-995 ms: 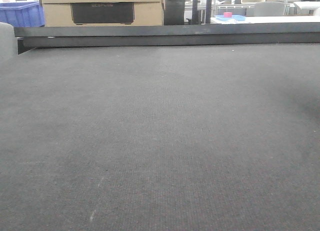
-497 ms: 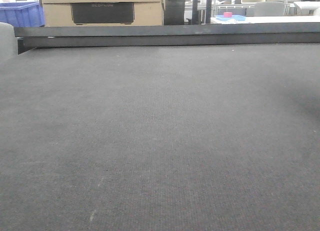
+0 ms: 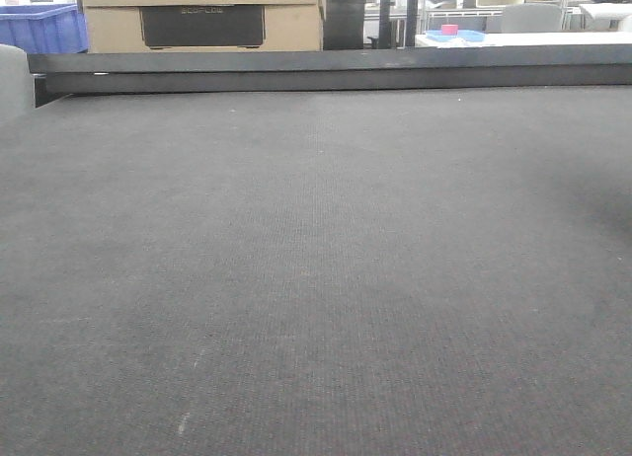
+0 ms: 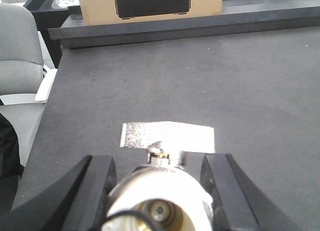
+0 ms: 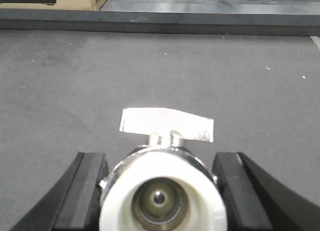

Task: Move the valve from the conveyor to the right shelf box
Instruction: 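Carry both valves while the base drives to the steel shelf rack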

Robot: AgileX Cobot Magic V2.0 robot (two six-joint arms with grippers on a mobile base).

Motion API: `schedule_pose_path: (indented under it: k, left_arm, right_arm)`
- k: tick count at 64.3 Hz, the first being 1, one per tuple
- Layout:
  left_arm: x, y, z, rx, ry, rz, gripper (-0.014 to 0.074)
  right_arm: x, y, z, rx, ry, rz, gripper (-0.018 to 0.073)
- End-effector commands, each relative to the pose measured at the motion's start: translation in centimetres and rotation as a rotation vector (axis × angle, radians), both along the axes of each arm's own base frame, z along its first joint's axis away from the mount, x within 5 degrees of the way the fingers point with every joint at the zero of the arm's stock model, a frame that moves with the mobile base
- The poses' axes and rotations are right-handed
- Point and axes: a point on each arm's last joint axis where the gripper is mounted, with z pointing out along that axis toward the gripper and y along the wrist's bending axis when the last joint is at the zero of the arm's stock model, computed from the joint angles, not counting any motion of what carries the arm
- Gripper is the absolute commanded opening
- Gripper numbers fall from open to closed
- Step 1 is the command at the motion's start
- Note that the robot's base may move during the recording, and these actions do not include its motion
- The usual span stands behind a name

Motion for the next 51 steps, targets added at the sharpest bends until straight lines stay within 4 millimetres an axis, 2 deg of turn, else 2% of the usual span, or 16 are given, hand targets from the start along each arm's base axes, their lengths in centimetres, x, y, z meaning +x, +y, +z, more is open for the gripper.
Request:
schedule_pose_path:
  k: [1, 51]
  left_arm:
    - [-0.28, -0.12, 0.81, -0.01, -0.072, -0.002, -0.0111]
    - [-0.67, -0.14, 1.01, -0.009, -0.085, -0.002, -0.0111]
  right_arm:
    - [-0.35, -0.14, 1.42, 0.0, -0.112, -0.009, -0.0162]
    - [-0.35, -0.14, 1.42, 0.0, -0.112, -0.009, -0.0162]
